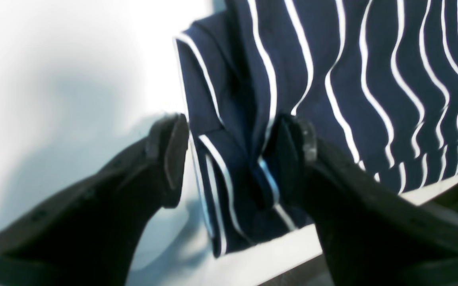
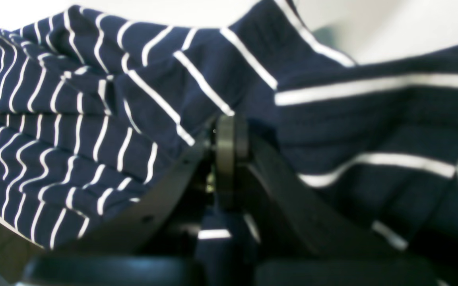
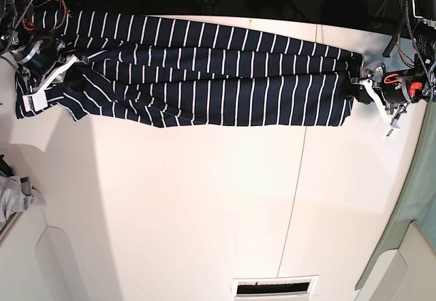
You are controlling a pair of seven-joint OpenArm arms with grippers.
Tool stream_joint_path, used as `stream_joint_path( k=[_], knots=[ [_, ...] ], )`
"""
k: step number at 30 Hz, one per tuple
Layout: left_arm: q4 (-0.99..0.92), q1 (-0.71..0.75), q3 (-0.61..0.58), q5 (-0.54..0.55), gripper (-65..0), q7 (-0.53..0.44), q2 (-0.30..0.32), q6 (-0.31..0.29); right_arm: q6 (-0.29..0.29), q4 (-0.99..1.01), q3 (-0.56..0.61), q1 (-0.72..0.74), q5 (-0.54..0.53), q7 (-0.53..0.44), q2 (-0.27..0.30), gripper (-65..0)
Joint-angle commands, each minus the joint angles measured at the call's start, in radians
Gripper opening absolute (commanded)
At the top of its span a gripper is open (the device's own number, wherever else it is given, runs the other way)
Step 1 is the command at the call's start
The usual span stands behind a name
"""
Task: Layout the t-shirt on the table in an organized manner, then fold the t-shirt properly
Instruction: 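Grasp both ends of the long folded strip with both grippers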
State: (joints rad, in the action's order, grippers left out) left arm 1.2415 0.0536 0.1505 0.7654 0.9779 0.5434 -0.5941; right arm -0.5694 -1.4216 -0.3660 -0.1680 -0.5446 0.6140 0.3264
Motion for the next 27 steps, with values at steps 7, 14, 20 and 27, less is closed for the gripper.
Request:
stream_joint_path(
  k=[7, 14, 20, 27],
  knots=[
    [0.009, 0.024, 0.005, -0.030, -26.9, 0.013, 0.019, 0.032, -0.003, -0.012, -0.006, 0.013, -0.012, -0.019, 0.014, -65.0],
    [0.009, 0.053, 0.005, 0.033, -26.9, 0.020, 0.016, 0.012, -0.003, -0.012, -0.006, 0.013, -0.012, -0.019, 0.014, -65.0],
    [0.008, 0.052, 0.005, 0.135, -26.9, 0.058, -0.029, -0.028, -0.003, -0.012, -0.006, 0.013, -0.012, -0.019, 0.014, -65.0],
    [0.008, 0.052, 0.005, 0.132, -45.4, 0.054, -0.082, -0.047, -0.003, -0.012, -0.006, 0.012, -0.012, -0.019, 0.014, -65.0]
  ],
)
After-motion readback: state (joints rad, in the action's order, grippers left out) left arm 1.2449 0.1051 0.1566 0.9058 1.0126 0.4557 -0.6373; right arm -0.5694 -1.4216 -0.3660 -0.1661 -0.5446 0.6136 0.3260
